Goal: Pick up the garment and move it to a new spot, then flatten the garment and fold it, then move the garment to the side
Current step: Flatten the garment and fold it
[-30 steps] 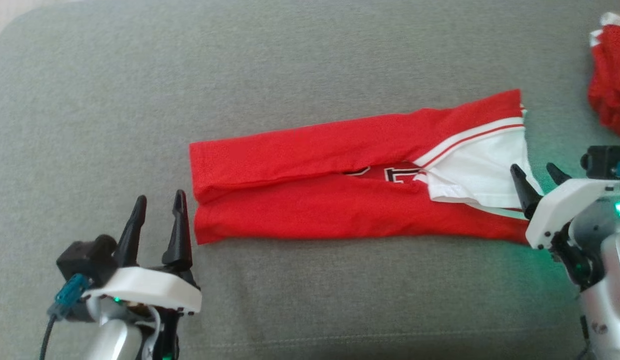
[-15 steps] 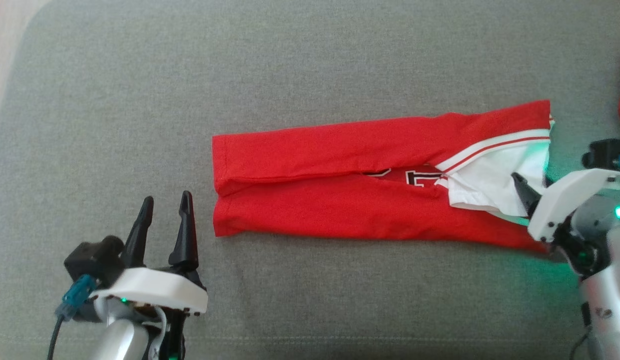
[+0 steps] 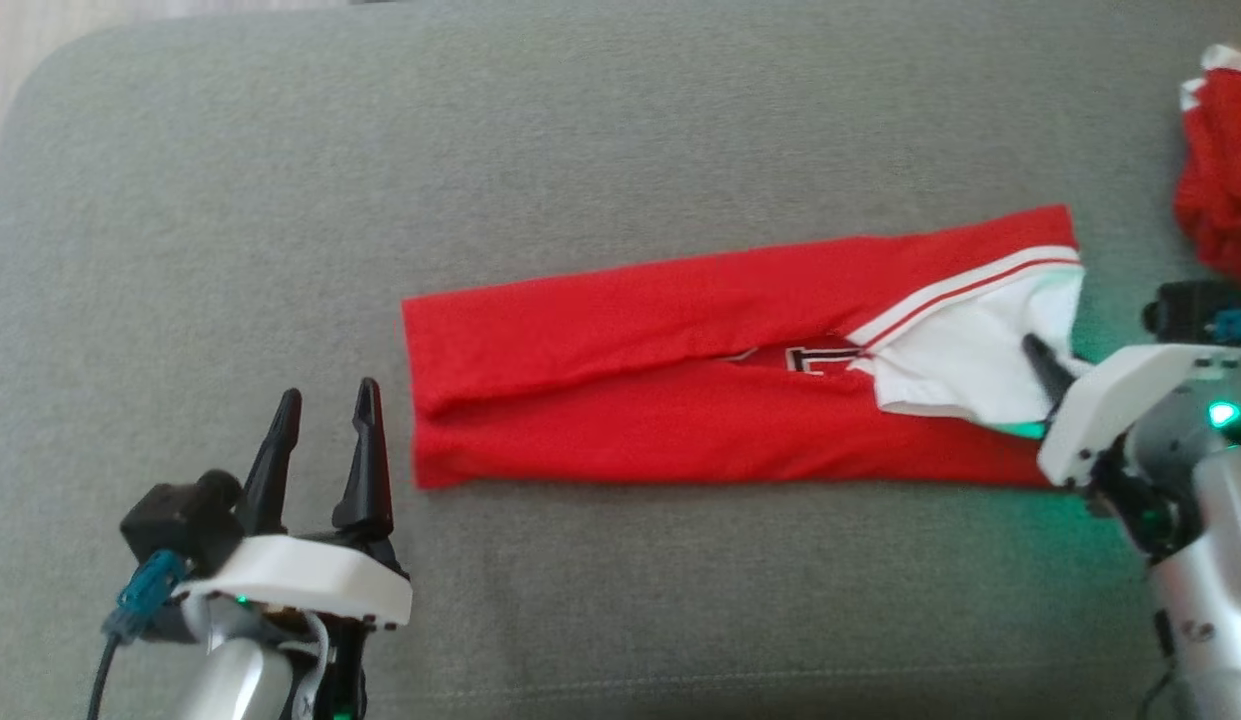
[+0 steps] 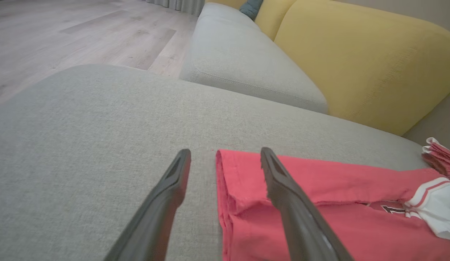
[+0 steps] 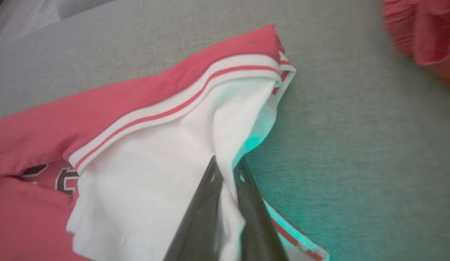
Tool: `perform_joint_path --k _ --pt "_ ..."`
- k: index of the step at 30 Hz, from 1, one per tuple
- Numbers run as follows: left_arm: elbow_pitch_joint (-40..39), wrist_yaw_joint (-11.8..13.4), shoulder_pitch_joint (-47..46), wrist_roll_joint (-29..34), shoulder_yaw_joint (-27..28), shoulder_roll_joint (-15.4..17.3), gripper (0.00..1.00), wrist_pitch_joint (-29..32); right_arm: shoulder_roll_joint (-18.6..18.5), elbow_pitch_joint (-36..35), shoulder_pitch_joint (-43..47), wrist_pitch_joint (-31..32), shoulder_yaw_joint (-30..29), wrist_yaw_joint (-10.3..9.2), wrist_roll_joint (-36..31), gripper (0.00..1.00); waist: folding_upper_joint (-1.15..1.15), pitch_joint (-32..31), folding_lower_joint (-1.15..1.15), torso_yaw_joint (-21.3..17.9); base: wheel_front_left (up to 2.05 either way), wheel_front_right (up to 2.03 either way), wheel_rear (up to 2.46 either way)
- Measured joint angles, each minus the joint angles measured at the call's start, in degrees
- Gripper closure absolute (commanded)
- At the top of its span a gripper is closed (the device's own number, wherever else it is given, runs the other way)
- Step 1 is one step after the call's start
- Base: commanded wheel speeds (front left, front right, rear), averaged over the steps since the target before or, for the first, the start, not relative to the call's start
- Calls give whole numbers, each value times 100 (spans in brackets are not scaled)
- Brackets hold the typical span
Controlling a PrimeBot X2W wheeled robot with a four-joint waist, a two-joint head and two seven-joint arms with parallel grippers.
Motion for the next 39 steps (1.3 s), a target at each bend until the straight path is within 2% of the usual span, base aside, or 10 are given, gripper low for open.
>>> perform_joint_path --k 8,14,18,23,30,39 --pt "-134 48 13 42 -4 35 0 13 -486 -597 112 -40 -359 0 78 100 0 -108 0 -334 0 0 0" --pt "-148 62 21 42 -11 67 0 58 -464 -1545 655 174 -388 0 346 100 0 -220 0 -464 0 0 0" --pt "-156 80 21 42 -32 75 0 99 -255 -2466 928 375 10 0 646 100 0 -281 0 -424 0 0 0" --pt "-159 79 20 42 -47 77 0 99 -86 -3034 1035 566 632 0 873 100 0 -300 0 -249 0 0 0" --pt "-133 42 19 42 -79 65 0 97 334 -2970 1031 559 1533 0 1123 100 0 -333 0 116 0 0 0" --pt "-90 37 4 42 -167 51 0 94 881 -1628 436 -46 2138 0 1207 100 0 -274 0 601 0 0 0"
